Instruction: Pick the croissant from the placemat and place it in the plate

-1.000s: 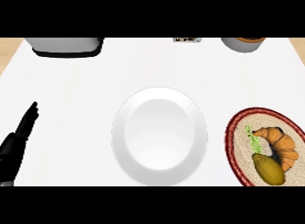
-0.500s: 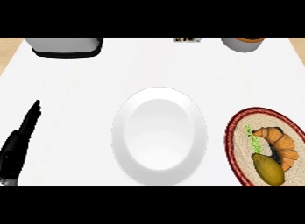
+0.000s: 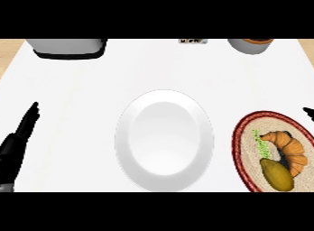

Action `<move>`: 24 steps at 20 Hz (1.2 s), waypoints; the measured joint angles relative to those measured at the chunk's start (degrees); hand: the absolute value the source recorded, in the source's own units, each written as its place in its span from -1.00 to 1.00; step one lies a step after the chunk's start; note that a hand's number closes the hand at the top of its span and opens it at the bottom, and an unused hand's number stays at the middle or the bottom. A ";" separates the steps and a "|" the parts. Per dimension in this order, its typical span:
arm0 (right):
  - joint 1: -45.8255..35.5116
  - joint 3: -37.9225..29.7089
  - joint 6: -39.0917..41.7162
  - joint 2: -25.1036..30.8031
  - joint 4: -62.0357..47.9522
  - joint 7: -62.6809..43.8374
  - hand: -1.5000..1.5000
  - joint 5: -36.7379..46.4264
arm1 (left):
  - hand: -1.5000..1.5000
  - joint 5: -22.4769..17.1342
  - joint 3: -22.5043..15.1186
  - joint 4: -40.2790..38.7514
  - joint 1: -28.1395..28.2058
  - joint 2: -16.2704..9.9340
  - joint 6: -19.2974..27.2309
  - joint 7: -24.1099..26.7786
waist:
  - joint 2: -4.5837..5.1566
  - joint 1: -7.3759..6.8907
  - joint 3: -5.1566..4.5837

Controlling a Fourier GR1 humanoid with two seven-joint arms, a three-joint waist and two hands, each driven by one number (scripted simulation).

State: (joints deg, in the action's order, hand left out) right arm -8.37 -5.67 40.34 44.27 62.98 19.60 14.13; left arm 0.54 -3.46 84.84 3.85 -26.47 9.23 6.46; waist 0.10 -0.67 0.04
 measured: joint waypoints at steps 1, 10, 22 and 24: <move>-1.69 0.51 -0.24 -0.37 -1.91 0.61 -1.00 1.20 | 0.00 0.08 0.30 -0.02 0.12 0.25 -0.36 0.23 | 0.01 -0.01 0.02; -7.60 4.70 -2.29 -3.19 -11.06 4.88 -1.00 8.80 | 0.00 2.92 1.66 -1.01 -0.14 3.23 -1.31 0.93 | -0.01 0.17 0.00; -8.54 7.07 -6.62 -6.88 -17.70 9.10 -1.00 15.43 | 0.00 5.42 4.69 1.25 1.27 5.07 -4.15 0.26 | -0.08 0.37 -0.02; -9.59 7.25 -7.65 -7.88 -19.64 9.96 1.00 16.49 | 0.00 5.62 5.64 -0.13 0.45 5.24 -4.69 0.75 | -0.09 0.38 -0.10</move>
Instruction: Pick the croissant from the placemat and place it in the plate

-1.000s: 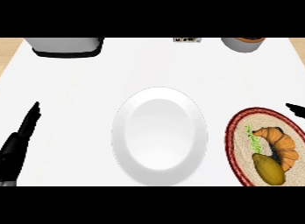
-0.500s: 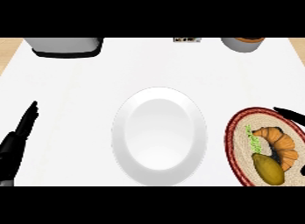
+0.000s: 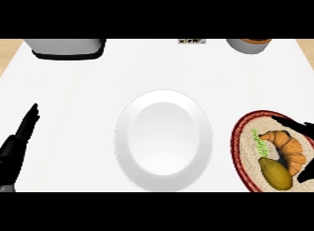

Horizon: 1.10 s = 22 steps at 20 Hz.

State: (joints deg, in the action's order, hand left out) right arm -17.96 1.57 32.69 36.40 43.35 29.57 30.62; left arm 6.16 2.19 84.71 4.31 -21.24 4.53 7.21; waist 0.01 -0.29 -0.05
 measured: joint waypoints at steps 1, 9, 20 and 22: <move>-0.28 -0.14 -0.40 -0.37 -0.69 0.44 1.00 0.09 | 0.00 -0.12 0.38 0.40 0.68 -0.13 -0.45 0.06 | -0.04 -0.05 -0.06; -1.48 -1.13 -3.39 -1.86 -2.97 4.14 1.00 0.21 | 0.00 1.35 1.00 0.73 0.54 1.28 -1.44 0.11 | -0.18 0.01 -0.29; -12.91 1.78 -16.83 -1.14 -6.29 4.00 1.00 10.11 | 0.00 2.50 1.08 0.48 -1.65 2.18 -2.84 -0.10 | 0.66 -2.41 0.10; -16.06 2.17 -21.43 -1.23 -7.46 3.18 1.00 12.57 | 0.00 2.79 0.97 0.18 -1.90 2.35 -2.69 0.04 | 0.83 -2.79 0.15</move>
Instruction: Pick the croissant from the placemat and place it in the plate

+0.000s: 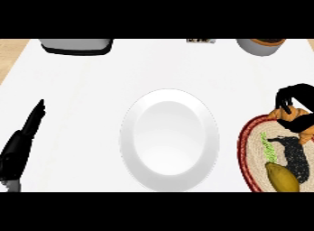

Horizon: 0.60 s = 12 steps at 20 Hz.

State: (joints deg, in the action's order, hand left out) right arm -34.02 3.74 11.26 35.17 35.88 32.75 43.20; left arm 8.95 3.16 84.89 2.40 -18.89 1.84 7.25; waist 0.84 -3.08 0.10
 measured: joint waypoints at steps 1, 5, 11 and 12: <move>-1.57 -0.08 -2.29 -0.57 -0.62 -0.66 1.00 0.84 | 0.00 0.37 -0.42 0.04 0.37 0.43 0.25 0.20 | 0.01 -0.08 0.01; -7.06 -2.12 -9.15 -1.73 -4.57 1.05 1.00 1.64 | 0.00 0.53 -0.37 -0.34 -0.12 0.88 0.34 0.16 | -0.01 0.28 0.03; -11.23 -6.85 -14.44 -1.58 -4.57 8.49 1.00 -1.87 | 0.00 0.73 0.45 -0.28 0.87 0.92 0.64 0.43 | -0.44 1.44 0.00; -11.88 -7.46 -14.03 -1.47 -3.80 10.09 1.00 -2.79 | 0.00 0.68 0.70 -0.49 0.89 0.84 0.61 0.44 | -0.52 1.68 -0.01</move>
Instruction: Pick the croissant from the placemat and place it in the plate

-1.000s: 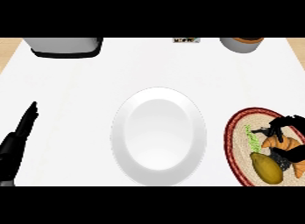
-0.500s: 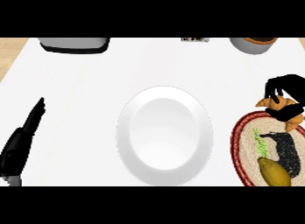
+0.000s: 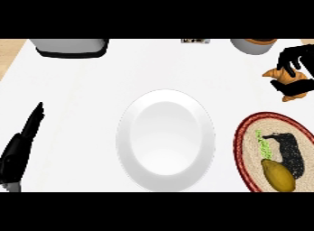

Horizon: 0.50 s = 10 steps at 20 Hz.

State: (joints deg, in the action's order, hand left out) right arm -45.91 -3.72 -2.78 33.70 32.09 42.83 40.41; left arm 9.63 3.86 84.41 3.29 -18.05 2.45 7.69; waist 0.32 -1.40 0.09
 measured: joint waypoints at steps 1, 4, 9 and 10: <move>0.14 -0.54 0.75 -0.10 1.39 1.61 1.00 -1.15 | 0.00 -0.02 0.20 0.12 0.43 -0.12 -0.05 -0.08 | -0.17 0.37 -0.03; 0.17 -1.37 5.09 -0.59 4.74 5.79 1.00 -4.31 | 0.00 0.53 0.23 -0.17 1.20 0.54 0.67 0.37 | -0.40 1.04 -0.07; 2.61 -0.80 14.57 -1.88 16.39 5.32 1.00 -9.02 | 0.00 -0.19 1.36 2.27 3.02 -0.23 -0.21 -0.43 | -0.86 2.05 -0.13; 3.09 -0.44 15.90 -2.48 18.93 4.36 1.00 -9.64 | 0.00 -0.18 1.40 2.46 3.40 -0.06 -0.22 -0.46 | -0.87 2.07 -0.13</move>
State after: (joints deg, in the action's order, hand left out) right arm -42.82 -4.16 13.13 31.22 51.02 47.19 30.77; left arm 9.45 5.26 86.87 6.69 -18.11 2.23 7.23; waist -0.55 0.67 -0.04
